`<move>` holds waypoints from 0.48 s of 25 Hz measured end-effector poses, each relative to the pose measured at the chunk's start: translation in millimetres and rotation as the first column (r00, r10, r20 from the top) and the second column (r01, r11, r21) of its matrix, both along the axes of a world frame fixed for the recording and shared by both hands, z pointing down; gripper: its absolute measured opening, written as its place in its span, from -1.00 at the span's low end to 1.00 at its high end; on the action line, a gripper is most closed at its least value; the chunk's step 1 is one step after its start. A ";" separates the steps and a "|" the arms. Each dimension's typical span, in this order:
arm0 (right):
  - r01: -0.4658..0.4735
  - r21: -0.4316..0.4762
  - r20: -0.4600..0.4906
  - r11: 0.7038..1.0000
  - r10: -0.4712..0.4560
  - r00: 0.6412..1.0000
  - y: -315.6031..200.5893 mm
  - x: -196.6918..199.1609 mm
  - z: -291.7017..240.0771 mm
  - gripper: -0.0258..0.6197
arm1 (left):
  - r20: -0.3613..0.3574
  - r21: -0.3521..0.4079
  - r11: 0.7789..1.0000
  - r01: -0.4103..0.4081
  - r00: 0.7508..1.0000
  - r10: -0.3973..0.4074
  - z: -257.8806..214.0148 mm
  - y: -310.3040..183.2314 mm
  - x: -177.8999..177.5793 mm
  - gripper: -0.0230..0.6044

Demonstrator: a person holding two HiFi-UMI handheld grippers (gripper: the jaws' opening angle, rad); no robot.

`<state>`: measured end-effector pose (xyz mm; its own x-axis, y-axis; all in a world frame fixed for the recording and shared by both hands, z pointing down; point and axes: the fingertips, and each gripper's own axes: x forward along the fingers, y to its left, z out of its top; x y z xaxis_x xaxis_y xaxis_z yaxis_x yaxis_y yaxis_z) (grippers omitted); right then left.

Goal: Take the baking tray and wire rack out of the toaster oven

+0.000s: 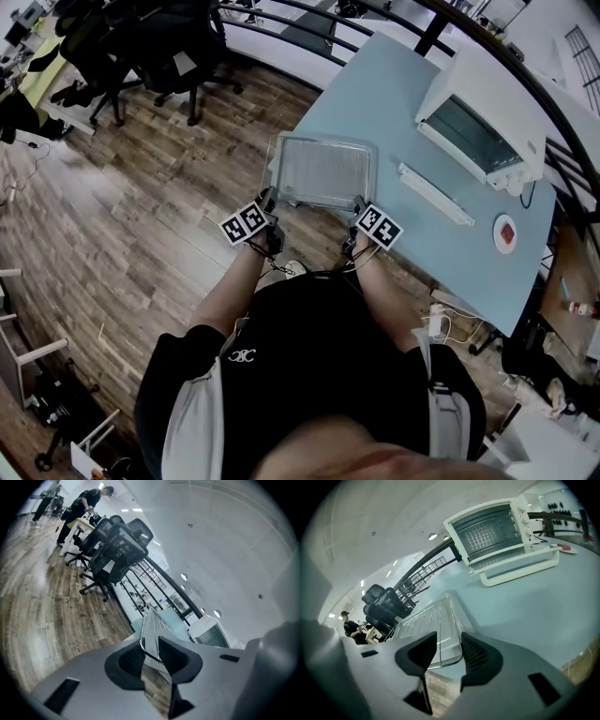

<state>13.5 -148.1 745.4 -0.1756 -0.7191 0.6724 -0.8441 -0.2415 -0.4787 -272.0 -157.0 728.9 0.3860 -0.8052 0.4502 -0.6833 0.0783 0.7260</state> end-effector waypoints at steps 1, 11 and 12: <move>0.005 0.005 -0.012 1.000 -0.005 1.000 -0.1 -0.2 0.1 -0.41 | 0.026 0.001 1.000 -0.017 1.000 0.017 1.3 0.0 0.0 -0.65; 0.042 0.043 -0.144 0.998 -0.035 0.989 1.8 13.6 -5.2 -0.40 | 0.292 -0.060 0.990 -0.126 0.946 0.139 21.0 5.3 -3.9 -0.34; 0.043 0.054 -0.148 0.998 -0.034 0.988 1.3 15.6 -6.9 -0.40 | 0.298 -0.064 0.990 -0.125 0.944 0.139 22.8 5.6 -4.9 -0.33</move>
